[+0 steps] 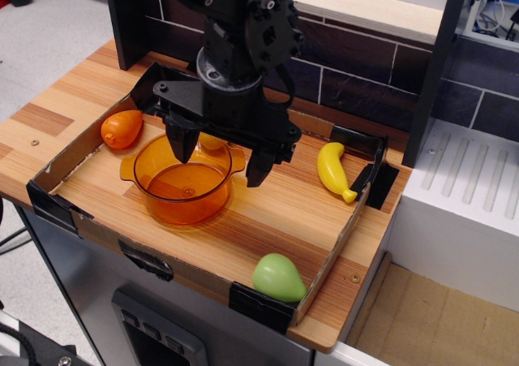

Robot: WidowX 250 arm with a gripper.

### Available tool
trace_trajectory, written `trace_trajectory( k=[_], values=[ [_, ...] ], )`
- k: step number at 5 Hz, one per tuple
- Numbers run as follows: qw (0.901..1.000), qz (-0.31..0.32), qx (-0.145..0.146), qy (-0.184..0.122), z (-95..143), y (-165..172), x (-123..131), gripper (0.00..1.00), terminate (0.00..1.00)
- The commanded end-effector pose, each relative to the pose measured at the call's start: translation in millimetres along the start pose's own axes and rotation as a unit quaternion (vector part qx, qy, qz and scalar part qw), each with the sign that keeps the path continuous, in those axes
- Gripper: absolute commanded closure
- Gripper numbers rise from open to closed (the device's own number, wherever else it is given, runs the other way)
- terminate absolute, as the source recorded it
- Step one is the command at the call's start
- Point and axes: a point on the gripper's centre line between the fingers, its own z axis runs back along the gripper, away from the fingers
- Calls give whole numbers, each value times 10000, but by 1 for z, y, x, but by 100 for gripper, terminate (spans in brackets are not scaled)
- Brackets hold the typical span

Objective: Put carrot in pot

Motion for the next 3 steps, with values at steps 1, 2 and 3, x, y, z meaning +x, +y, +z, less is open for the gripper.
trace_trajectory(
  k=[1, 2, 3],
  values=[
    [10000, 0, 0, 0, 0, 0, 0, 0, 0],
    [9987, 273, -438, 34, 17, 29, 21, 0, 0],
    [9958, 578, -694, -124, 32, 57, 40, 0, 0]
  ],
)
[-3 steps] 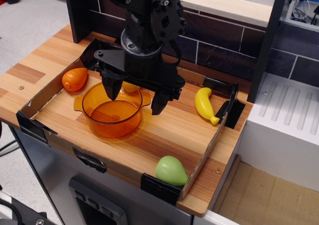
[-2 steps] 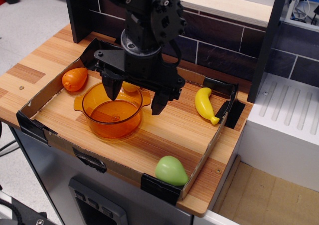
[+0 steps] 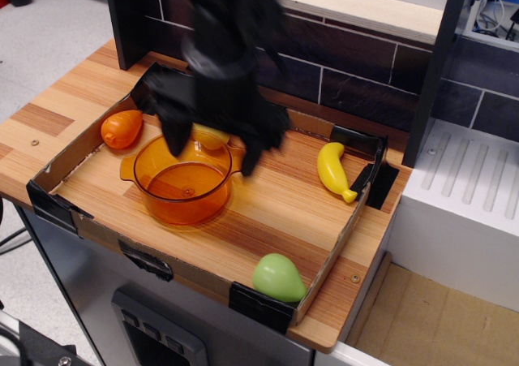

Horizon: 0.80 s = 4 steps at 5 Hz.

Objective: Put carrot in pot

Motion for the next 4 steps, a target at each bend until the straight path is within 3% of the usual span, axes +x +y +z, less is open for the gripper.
trace_trajectory(
  k=[1, 2, 3, 4],
  values=[
    [9959, 685, -379, -457, 29, 54, 46, 0, 0],
    [9955, 873, -313, -215, 8, 75, 52, 0, 0],
    [9943, 1018, -93, -311, -15, 89, 55, 0, 0],
    [9926, 1205, 24, -143, -31, 99, 58, 0, 0]
  ],
)
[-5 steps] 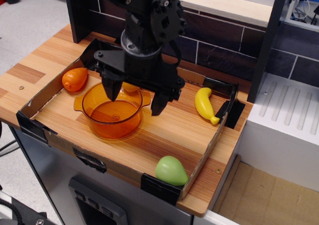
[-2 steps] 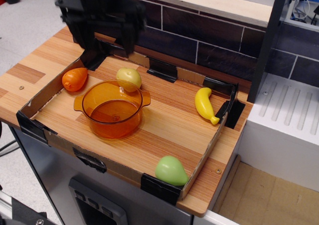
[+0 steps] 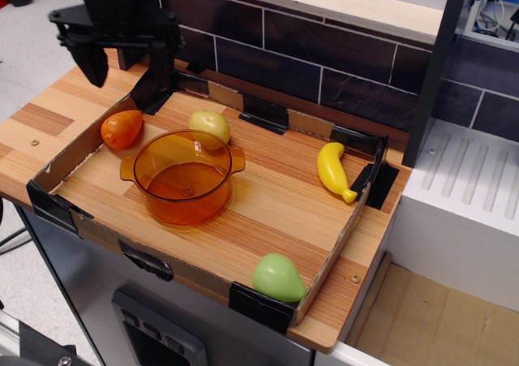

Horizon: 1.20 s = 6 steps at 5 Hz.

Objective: Put carrot in pot

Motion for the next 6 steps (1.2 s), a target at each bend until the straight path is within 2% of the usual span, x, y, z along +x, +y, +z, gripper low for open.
trace_trajectory(
  k=[1, 3, 6],
  values=[
    [9987, 416, 297, 19, -19, 14, 8, 0, 0],
    [9963, 663, 540, 37, -39, 21, 6, 0, 0],
    [9949, 873, 482, 139, -41, 12, 0, 0, 0]
  ],
)
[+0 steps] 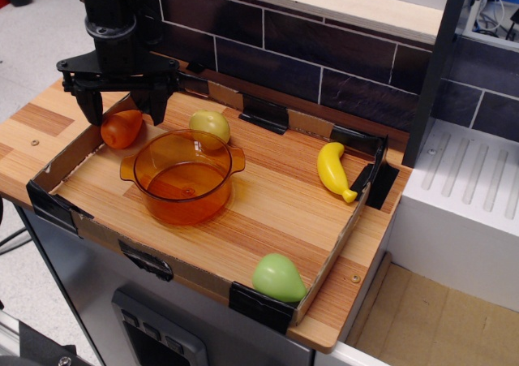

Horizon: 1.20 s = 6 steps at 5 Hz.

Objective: Put carrot in pot

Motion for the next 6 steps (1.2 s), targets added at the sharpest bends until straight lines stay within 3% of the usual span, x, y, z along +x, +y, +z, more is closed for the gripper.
trace_trajectory(
  k=[1, 6],
  values=[
    [9999, 55, 17, -90, 3, -2, -5, 0, 0],
    [9996, 136, 120, -200, -16, 0, -7, 0, 0]
  ],
)
